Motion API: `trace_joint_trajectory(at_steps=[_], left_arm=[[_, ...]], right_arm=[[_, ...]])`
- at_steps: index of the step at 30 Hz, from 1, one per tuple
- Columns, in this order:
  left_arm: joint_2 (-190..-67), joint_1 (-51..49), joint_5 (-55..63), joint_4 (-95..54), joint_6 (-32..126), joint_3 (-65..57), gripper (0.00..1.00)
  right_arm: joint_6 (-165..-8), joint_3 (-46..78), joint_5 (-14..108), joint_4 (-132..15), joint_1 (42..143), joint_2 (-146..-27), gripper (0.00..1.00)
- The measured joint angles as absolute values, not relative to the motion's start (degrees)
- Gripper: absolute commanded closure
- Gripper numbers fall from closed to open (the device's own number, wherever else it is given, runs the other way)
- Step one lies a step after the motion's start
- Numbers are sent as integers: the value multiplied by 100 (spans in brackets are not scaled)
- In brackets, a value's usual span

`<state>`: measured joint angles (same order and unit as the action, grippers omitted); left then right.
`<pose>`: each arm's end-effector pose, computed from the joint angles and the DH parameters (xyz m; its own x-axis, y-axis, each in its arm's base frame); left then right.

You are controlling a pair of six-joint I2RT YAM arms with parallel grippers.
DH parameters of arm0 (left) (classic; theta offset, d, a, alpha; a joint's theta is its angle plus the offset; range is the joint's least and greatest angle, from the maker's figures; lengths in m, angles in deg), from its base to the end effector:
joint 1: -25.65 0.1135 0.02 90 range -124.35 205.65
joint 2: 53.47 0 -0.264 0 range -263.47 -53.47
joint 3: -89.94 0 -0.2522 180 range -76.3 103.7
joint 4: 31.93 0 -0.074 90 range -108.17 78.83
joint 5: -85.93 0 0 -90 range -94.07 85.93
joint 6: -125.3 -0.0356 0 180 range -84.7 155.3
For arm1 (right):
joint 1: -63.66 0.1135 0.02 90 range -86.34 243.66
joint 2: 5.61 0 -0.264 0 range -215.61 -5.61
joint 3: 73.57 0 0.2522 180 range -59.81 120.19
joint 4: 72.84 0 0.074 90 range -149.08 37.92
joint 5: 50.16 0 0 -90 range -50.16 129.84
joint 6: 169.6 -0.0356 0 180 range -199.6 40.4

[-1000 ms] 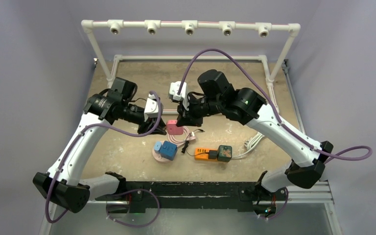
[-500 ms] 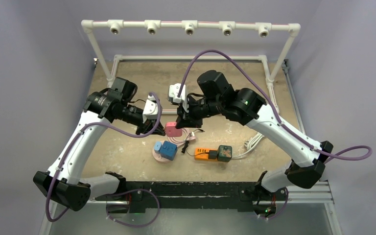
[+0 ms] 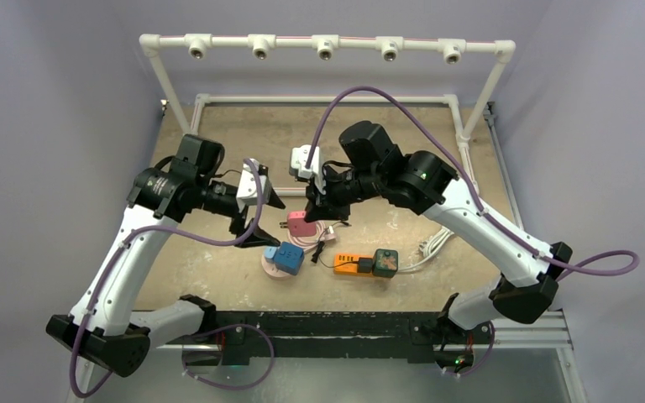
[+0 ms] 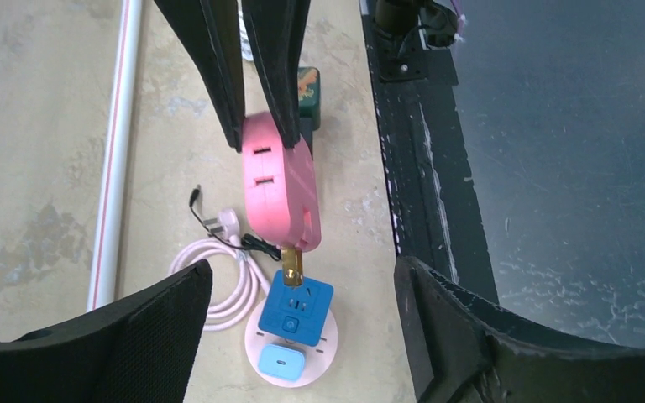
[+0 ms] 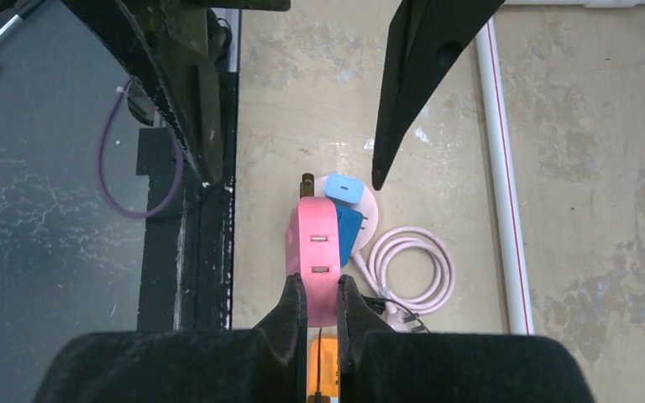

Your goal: Insert the plug

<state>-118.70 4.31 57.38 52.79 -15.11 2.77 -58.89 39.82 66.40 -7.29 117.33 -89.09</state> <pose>0.1584 -0.0955 0.3936 -0.0222 0.4041 -0.9145 0.9967 -0.0624 -0.0518 0.1617 0.2468 0.4399 0.0081 -0.5230 -0.8523 -0.9975 0.0558 -0.0437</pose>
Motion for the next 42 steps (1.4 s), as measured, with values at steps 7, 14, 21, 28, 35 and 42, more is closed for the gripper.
trace_joint_trajectory(at_steps=[7, 14, 21, 28, 35, 42], left_arm=[[-11706, 431, 5895, 4339, -554, 277, 42], [-12202, 431, 6195, 4232, -383, 277, 70], [-12464, 431, 6295, 4846, -764, 432, 100], [-12530, 461, 6392, 4905, -722, 528, 100], [-11988, 461, 6767, 2525, 1686, -71, 100], [-11367, 461, 6798, -584, 4526, -774, 100]], right_arm=[[-5871, 4004, 6667, -709, 11733, -9033, 100], [-5856, 4085, 6785, -676, 11755, -9176, 100], [-5860, 4135, 6765, -670, 11768, -9256, 94], [-6219, 3989, 6654, -1184, 11766, -9173, 54], [-7224, 1526, 6684, -3540, 11438, -7361, 1], [-7963, 614, 7226, -5343, 11254, -6719, 20]])
